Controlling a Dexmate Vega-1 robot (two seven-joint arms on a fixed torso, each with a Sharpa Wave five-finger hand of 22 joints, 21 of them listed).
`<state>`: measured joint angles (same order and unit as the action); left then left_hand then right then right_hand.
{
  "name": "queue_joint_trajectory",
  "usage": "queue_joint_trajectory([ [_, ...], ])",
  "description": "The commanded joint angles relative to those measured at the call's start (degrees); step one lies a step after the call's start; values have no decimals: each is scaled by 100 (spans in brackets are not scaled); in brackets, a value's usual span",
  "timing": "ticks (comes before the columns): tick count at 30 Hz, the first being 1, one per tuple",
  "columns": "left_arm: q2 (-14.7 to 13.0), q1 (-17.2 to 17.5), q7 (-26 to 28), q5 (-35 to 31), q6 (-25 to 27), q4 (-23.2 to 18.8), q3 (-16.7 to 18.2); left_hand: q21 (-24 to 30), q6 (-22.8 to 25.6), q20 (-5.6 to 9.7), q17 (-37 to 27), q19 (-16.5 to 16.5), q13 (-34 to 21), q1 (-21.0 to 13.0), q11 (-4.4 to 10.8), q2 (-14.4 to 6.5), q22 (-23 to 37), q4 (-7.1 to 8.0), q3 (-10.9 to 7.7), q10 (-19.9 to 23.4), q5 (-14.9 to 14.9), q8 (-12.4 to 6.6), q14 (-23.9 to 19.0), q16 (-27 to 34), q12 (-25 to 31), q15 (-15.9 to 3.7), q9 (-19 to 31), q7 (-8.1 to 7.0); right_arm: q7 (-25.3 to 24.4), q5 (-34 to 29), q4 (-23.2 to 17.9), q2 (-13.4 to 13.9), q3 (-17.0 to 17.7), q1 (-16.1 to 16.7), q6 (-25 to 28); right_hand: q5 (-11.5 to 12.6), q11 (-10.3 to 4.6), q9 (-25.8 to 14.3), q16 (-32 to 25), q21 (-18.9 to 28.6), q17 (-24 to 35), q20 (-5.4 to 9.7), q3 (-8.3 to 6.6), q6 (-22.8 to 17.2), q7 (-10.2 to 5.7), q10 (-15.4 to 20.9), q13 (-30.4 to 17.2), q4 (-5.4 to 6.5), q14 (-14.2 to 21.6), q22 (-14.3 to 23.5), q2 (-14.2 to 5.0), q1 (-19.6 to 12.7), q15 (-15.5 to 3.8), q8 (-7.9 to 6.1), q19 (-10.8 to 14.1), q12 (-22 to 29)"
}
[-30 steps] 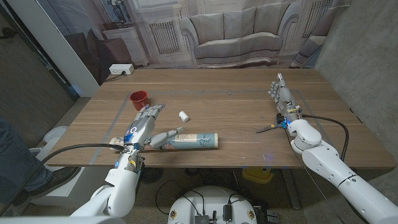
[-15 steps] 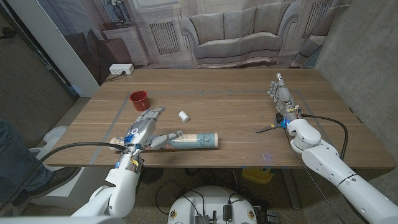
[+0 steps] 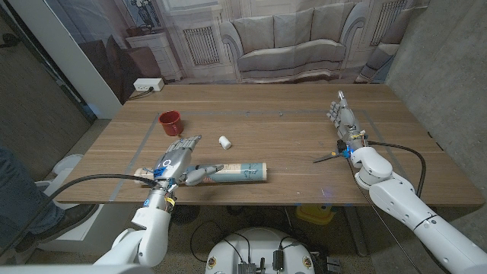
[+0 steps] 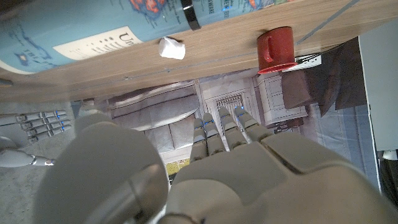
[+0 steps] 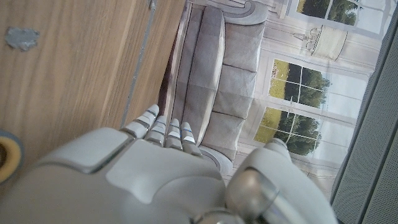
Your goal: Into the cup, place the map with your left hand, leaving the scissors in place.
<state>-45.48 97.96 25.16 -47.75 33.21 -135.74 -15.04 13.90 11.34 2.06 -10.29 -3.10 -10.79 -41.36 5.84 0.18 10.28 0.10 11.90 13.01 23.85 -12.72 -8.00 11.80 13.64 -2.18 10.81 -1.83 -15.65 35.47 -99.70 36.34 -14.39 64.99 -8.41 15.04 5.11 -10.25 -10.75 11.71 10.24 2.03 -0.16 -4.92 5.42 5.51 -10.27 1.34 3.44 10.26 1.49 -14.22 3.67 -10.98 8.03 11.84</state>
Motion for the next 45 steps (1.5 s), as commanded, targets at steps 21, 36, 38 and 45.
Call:
queue_joint_trajectory([
  [21, -463, -362, -410, -360, 906, -91, -657, 90, 417, 329, -11, -545, -25, -216, 27, 184, 14, -90, 172, 456, 124, -54, -541, 57, 6, -280, 10, -24, -11, 0, -66, 0, 20, 61, 0, -31, 18, -33, -32, 10, 37, -14, 17, -57, 11, 15, -13, -13, 53, 35, -23, -37, 21, -16, 67, -7],
  [36, -582, -631, -610, -276, 1111, -58, -862, 120, 770, 305, -18, -829, -28, -378, 139, 224, 19, -156, 241, 827, 165, -117, -848, 82, 48, -344, 11, -66, -37, 6, -98, 23, 11, 21, 99, -40, 17, -33, -29, 11, 39, -14, 25, -55, 8, 14, -13, -15, 60, 36, -31, -42, 20, -14, 74, -8],
  [38, -601, -674, -639, -268, 1138, -39, -892, 117, 766, 305, -19, -831, -28, -386, 161, 223, 19, -159, 244, 833, 166, -112, -850, 78, 46, -342, 11, -68, -30, -6, -102, 40, 5, 12, 117, -41, 22, -33, -29, 10, 39, -12, 26, -52, 14, 16, -13, -15, 61, 36, -31, -43, 20, -12, 75, -8],
  [45, -646, -921, -885, -267, 1305, 24, -1073, 109, 771, 297, -20, -842, -29, -408, 190, 220, 20, -165, 251, 835, 171, -102, -858, 67, 30, -342, 11, -68, -36, 14, -77, 13, -3, -16, 126, -47, 20, -33, -19, 4, 39, -23, 32, -32, 22, 6, -14, -16, 45, 37, -35, -45, 28, -4, 62, -12],
])
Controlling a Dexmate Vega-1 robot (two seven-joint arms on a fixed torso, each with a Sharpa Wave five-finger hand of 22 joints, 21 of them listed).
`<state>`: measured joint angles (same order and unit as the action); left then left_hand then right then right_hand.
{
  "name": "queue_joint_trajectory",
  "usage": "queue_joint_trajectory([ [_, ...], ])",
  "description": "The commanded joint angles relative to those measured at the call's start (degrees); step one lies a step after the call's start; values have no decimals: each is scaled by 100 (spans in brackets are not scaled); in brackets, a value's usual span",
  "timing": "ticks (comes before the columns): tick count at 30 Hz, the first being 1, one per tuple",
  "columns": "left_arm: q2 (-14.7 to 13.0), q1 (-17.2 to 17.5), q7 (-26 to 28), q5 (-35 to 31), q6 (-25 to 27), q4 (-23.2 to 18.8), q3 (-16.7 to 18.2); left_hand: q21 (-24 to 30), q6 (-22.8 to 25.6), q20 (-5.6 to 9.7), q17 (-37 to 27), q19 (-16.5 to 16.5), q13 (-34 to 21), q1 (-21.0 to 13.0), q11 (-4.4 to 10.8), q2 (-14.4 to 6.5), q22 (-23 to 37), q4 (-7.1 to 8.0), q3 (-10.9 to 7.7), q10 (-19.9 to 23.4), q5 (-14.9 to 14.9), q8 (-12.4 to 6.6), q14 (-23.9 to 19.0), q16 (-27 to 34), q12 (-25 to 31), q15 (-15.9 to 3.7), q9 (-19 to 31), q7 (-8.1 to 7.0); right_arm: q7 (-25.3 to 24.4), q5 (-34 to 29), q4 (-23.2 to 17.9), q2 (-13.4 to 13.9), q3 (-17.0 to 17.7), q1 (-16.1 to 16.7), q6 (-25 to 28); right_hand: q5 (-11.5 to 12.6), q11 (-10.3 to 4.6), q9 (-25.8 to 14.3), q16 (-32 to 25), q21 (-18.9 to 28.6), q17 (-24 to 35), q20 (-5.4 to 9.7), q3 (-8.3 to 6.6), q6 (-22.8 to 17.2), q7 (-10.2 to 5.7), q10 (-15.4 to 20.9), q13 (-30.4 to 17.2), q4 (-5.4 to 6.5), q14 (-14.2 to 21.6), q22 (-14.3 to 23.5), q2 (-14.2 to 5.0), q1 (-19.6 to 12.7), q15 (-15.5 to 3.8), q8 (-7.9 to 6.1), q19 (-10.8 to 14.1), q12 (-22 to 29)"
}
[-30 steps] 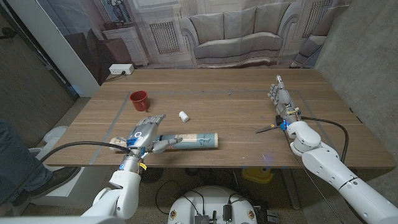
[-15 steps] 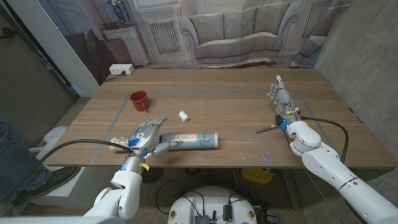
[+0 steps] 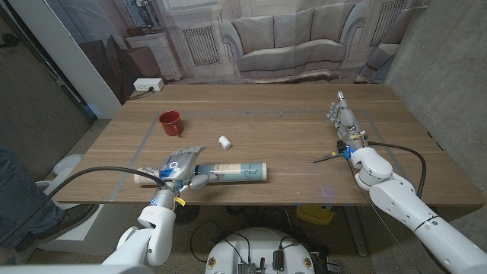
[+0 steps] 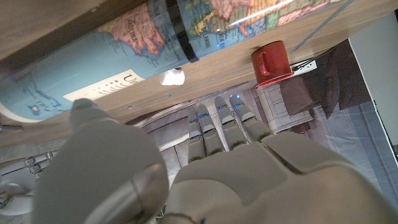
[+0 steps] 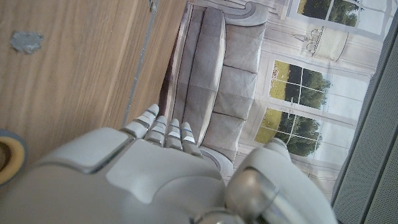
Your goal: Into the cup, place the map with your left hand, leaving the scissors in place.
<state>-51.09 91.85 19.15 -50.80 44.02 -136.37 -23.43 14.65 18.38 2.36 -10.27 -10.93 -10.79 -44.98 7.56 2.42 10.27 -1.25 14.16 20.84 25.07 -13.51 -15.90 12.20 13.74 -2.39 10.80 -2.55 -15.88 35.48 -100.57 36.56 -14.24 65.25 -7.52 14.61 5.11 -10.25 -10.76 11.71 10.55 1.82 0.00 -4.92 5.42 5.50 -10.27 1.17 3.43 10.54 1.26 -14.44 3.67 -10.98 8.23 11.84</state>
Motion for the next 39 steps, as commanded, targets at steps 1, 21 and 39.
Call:
queue_joint_trajectory([
  [1, -110, -343, -339, 54, 234, 84, -254, 33, 69, 268, -21, -61, -29, -48, 16, -5, 22, -31, 25, 52, 49, -22, -69, 27, 18, -324, 12, 3, -6, 14, 17, -10, -20, -48, 33, -5, 28, -33, -18, 3, 9, -2, 17, -31, 22, -7, -14, 0, 44, 8, -13, -23, 27, -3, 41, -17],
  [21, -206, -846, -891, -454, 746, 89, -923, -5, 63, 224, -25, -42, -30, -80, 27, -8, 22, -36, 54, 46, 56, 12, -59, -9, -24, -332, 13, -4, 107, 106, 213, -63, -25, -110, -46, -20, 24, -33, -14, -6, 10, -16, 31, -27, 20, -10, -14, -5, 43, 8, -26, -33, 36, -4, 23, -17],
  [39, -105, -936, -935, -347, 708, 207, -1121, -40, 74, 200, -29, -29, -32, -86, 34, -7, 24, -28, 92, 39, 61, 37, -53, -36, -64, -349, 13, -24, 178, 163, 275, -58, -54, -140, -37, -31, 24, -33, -18, -6, 11, -24, 45, -28, 22, 8, -14, -8, 66, 8, -35, -38, 40, -5, 28, -11],
])
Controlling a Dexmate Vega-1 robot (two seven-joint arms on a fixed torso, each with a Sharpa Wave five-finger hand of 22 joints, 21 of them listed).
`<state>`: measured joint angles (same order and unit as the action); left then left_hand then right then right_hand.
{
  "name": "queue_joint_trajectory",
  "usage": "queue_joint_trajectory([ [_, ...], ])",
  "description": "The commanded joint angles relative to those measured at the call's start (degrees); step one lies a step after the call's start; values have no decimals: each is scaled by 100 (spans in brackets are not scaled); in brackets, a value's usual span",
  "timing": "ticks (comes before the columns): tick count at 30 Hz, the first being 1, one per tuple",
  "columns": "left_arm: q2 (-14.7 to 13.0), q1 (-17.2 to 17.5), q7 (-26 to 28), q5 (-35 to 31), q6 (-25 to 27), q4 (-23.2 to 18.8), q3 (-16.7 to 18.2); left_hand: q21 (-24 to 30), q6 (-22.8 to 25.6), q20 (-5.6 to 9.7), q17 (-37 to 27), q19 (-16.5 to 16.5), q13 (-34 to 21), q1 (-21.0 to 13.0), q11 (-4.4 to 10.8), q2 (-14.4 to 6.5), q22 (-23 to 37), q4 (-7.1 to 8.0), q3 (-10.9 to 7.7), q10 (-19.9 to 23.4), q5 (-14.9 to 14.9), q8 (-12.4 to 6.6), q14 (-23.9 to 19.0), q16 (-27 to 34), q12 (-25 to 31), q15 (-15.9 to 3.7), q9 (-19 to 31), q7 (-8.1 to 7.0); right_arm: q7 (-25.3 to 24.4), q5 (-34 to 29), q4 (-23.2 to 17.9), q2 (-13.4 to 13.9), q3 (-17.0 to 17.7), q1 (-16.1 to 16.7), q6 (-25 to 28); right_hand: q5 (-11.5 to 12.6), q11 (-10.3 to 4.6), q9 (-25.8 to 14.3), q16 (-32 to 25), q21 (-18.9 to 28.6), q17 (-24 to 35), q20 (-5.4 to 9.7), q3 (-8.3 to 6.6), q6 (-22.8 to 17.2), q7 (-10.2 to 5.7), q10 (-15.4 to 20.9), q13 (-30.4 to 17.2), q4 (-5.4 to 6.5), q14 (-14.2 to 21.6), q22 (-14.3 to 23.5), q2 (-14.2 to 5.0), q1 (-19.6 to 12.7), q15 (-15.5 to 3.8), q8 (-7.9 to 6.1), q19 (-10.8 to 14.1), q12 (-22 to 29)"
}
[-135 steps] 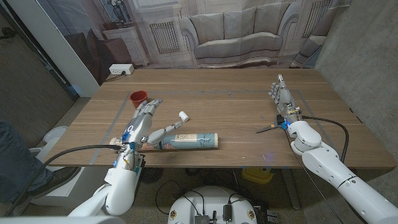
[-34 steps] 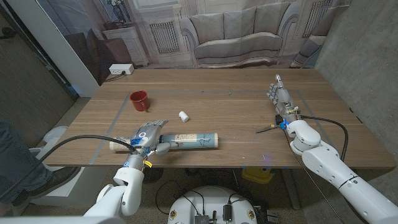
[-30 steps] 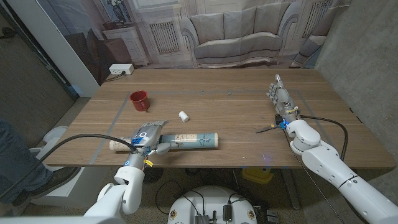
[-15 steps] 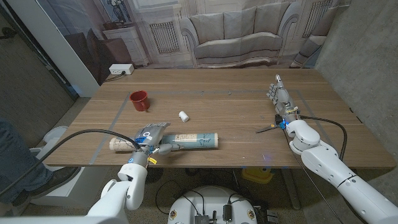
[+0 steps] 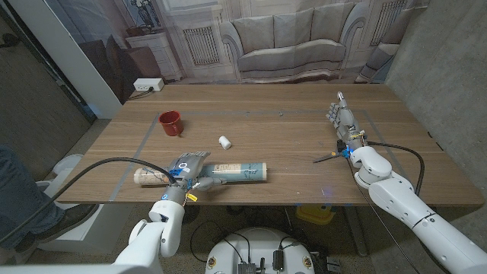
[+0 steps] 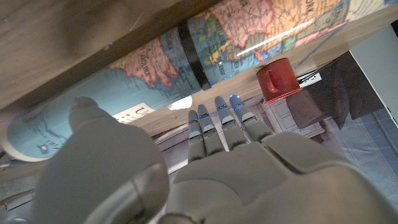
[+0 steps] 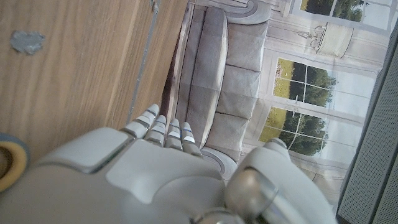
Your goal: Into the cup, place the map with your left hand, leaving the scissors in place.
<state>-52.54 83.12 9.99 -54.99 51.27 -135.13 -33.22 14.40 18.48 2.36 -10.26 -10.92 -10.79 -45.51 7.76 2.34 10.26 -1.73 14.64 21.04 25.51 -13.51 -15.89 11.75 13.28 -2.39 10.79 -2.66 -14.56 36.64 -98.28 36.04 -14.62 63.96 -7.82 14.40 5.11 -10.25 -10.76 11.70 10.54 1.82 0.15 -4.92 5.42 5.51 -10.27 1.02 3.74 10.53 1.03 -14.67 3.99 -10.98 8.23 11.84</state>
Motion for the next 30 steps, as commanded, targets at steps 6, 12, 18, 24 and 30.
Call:
queue_joint_trajectory([
  [6, 102, -96, 49, 176, -46, 163, -190, -20, 67, 178, -31, -36, -32, -40, -4, -4, 25, 20, 51, 7, 19, 43, -53, 2, -32, -346, 14, -20, 51, 41, 46, 0, -23, -3, -19, -13, 26, -33, -17, -6, 12, -28, 34, -34, 23, 9, -14, 6, 35, 10, -16, -18, 13, -7, 28, -10],
  [12, 108, -155, 96, 322, -120, 229, -204, -27, 75, 167, -32, -49, -33, -55, 21, -13, 26, 19, 59, 24, 23, 51, -59, -3, -39, -354, 14, -23, 10, 39, 1, 15, -12, 33, 0, -16, 24, -33, -19, -6, 13, -29, 38, -32, 20, 8, -14, 4, 45, 10, -20, -21, 12, -7, 29, -11],
  [18, 76, -259, 78, 430, -185, 285, -234, -34, 85, 159, -32, -59, -33, -72, 32, -22, 27, 18, 67, 38, 27, 58, -62, -10, -46, -360, 15, -27, -27, 51, -26, 19, 13, 62, 8, -19, 28, -33, -19, -6, 13, -31, 42, -32, 20, 9, -14, 2, 49, 10, -23, -24, 15, -7, 32, -11],
  [24, 111, -399, 38, 492, -185, 369, -316, -39, 103, 144, -33, -72, -34, -94, 15, -32, 29, 13, 71, 56, 32, 61, -69, -14, -51, -359, 15, -31, -31, 39, -22, 34, 15, 64, 16, -21, 39, -34, -19, -6, 13, -33, 44, -30, 20, 19, -15, 2, 52, 10, -28, -26, 15, -7, 32, -7],
  [30, 87, -503, 12, 465, -160, 409, -390, -44, 130, 134, -32, -83, -35, -130, 60, -47, 30, 2, 68, 74, 39, 59, -88, -13, -54, -376, 15, -51, -53, 27, -25, 25, 18, 55, 12, -24, 40, -34, -27, -6, 14, -33, 48, -30, 22, 19, -15, 1, 75, 10, -31, -27, 14, -7, 33, -7],
])
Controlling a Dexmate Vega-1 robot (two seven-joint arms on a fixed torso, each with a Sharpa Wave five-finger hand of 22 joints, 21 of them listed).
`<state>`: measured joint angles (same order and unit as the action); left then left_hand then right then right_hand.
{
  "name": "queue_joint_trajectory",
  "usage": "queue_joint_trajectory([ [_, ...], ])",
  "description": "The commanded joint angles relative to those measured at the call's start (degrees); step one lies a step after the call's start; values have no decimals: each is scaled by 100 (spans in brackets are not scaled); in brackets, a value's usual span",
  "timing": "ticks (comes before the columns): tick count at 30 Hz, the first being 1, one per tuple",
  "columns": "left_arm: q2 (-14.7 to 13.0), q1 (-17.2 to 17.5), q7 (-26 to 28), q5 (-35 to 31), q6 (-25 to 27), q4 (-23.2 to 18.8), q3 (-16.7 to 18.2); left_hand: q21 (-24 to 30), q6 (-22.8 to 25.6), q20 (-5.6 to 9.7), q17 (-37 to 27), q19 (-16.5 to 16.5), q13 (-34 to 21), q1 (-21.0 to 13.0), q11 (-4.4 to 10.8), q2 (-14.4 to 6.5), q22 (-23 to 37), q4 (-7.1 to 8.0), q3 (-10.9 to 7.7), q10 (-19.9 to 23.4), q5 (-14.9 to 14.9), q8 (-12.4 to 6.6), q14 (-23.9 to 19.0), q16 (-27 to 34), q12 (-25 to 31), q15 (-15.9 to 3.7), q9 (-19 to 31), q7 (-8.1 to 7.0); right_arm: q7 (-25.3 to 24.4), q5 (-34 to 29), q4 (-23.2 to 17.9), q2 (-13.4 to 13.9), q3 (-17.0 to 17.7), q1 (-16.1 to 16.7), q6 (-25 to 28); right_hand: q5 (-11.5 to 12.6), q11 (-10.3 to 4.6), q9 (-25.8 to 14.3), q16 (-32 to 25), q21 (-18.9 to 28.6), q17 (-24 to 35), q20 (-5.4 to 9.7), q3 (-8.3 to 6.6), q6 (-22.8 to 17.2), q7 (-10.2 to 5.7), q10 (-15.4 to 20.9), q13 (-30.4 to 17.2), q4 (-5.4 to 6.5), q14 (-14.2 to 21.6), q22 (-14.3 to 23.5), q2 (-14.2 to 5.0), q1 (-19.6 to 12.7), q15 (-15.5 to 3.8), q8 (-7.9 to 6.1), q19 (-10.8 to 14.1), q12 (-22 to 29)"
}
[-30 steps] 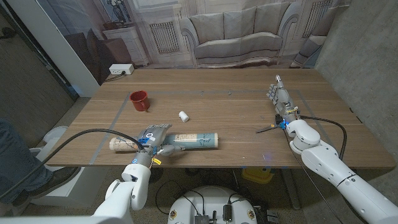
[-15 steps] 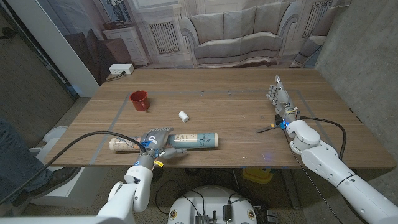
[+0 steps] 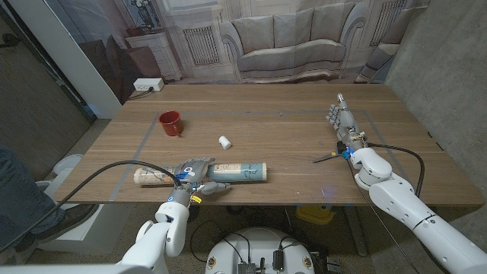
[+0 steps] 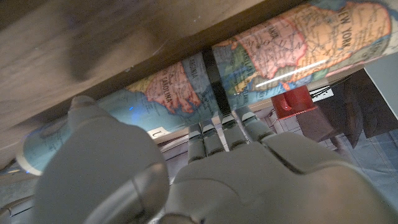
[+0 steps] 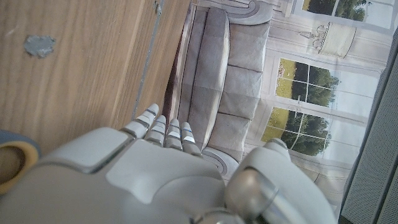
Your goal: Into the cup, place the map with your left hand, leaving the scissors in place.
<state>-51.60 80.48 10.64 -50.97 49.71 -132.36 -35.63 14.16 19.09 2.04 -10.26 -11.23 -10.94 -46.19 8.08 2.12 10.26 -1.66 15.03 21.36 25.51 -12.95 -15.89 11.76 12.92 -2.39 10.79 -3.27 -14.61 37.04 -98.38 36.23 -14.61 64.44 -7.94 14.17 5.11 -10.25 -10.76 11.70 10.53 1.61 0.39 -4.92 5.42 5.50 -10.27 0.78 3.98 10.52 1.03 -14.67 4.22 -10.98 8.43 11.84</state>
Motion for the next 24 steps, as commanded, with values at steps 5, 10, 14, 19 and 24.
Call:
queue_joint_trajectory([
  [5, -39, -304, -35, 17, -29, 167, -204, 28, 145, 136, -28, -239, -20, -261, 81, -81, 35, -82, -13, 108, 60, -4, -164, -5, -22, -422, 16, -45, -67, 1, -8, -10, 19, 1, 39, -5, 37, -34, -27, -7, 15, -12, 29, -27, 23, 18, -15, 25, 57, 11, -33, -27, -12, -6, 12, -8],
  [10, -32, -352, -85, 2, 21, 179, -239, 86, 124, 73, -33, -447, -24, -495, 103, -122, 45, -180, -51, 103, 61, 25, -262, 11, -52, -419, 20, -5, -65, -3, 19, -27, 9, -8, 25, -7, 38, -34, -27, -7, 15, -17, 29, -29, 19, 22, -15, 22, 59, 11, -36, -33, -13, -7, 13, -7],
  [14, -20, -369, -72, 8, 46, 195, -253, 146, 163, 55, -50, -645, -30, -684, 122, -221, 56, -241, -98, 175, 55, 25, -390, 43, -45, -449, 26, -15, -57, 3, 37, -40, -3, -22, 29, -9, 43, -34, -28, -6, 14, -19, 29, -27, 17, 22, -15, 17, 66, 11, -38, -43, -15, -6, 14, -7],
  [19, 13, -369, -17, 124, 27, 222, -221, 225, 317, 14, -72, -916, -40, -984, 170, -409, 64, -333, -190, 340, 40, -11, -553, 74, -16, -452, 36, 7, -64, 0, 31, -29, -3, -16, 44, -11, 41, -34, -29, -4, 13, -26, 28, -31, 12, 23, -15, 10, 75, 10, -41, -56, -14, -9, 23, -7],
  [24, -6, -364, 9, 215, 22, 209, -202, 309, 350, -28, -79, -1207, -47, -1183, 116, -512, 53, -398, -238, 388, 18, -4, -691, 95, -24, -431, 44, 42, -55, -5, 4, -2, 1, 0, 52, -16, 42, -34, -52, 17, 13, -12, 29, -33, 16, 17, -15, -1, 146, 10, -46, -74, -13, -10, 82, -10],
])
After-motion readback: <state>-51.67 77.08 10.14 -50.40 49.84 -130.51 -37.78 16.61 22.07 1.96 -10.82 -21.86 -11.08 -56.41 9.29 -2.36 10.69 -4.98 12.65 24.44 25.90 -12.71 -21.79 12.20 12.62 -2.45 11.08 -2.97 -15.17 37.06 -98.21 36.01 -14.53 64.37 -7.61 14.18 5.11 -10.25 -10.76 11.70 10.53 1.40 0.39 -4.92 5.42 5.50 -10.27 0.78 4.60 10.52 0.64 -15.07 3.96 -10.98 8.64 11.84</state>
